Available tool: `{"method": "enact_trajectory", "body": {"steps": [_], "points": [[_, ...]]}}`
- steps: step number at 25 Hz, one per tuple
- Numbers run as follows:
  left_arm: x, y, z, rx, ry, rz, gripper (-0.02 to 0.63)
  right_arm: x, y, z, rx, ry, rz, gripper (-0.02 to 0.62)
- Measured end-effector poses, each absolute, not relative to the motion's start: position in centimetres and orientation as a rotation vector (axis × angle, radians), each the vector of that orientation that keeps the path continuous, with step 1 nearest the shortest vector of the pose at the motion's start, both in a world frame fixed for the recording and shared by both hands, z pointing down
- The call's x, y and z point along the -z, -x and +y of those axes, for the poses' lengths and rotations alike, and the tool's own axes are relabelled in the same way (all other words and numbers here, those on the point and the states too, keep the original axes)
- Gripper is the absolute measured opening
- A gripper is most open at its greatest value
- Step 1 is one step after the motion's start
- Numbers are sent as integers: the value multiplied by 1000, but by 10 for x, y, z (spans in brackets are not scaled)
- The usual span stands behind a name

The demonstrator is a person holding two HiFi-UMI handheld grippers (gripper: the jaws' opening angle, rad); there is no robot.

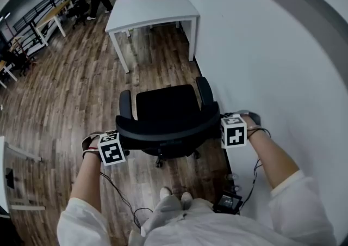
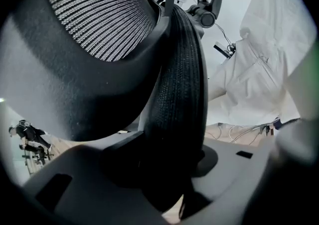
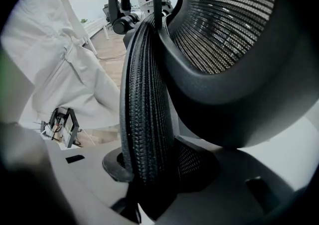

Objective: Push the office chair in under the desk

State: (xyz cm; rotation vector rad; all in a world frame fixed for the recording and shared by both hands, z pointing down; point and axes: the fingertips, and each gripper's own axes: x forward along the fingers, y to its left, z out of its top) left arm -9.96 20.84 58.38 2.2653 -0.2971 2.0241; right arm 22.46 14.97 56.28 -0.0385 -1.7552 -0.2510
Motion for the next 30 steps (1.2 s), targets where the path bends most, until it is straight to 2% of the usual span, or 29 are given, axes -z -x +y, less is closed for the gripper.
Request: {"method": "enact_trajectory", "body": {"steps": [30], "points": [[-588, 150, 62, -2035, -2291, -269, 176, -568, -179, 14, 244, 6, -1745, 163]]}}
